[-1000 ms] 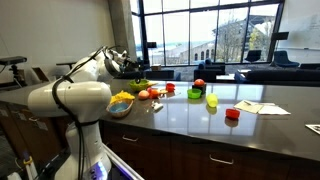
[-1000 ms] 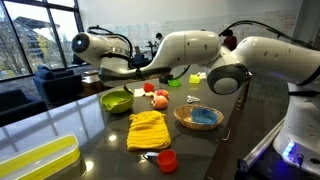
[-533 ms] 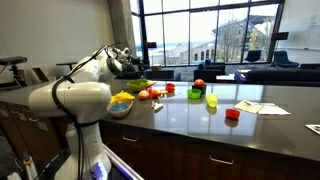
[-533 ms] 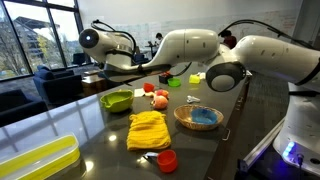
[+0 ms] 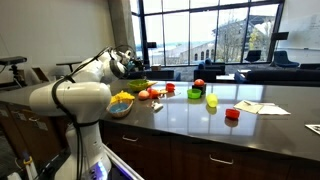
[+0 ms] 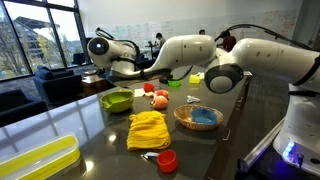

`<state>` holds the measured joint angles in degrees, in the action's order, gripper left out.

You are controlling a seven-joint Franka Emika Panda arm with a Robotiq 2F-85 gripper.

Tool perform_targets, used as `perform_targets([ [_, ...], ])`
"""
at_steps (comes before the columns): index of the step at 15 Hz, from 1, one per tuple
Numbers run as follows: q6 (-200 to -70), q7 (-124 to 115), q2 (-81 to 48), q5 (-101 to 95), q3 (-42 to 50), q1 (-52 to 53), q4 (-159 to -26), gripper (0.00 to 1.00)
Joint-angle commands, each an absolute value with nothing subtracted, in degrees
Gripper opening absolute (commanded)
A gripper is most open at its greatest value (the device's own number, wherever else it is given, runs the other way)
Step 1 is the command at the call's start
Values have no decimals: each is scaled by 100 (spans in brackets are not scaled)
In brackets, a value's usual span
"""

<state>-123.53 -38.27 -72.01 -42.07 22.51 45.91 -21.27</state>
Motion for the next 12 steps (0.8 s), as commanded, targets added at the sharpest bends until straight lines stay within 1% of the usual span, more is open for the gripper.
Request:
perform_targets([
  [1,-13393,-3099,-7293,-3841,1792,4293,-1982,1],
  [7,-14993,-1168,-7439,-2319,882,3805,-1993,1],
  [10,-15354,120,-7418,-1432,77,3649,-2129,1],
  [12,-15365,1010,-7424,-883,-550,3581,-2156,1],
])
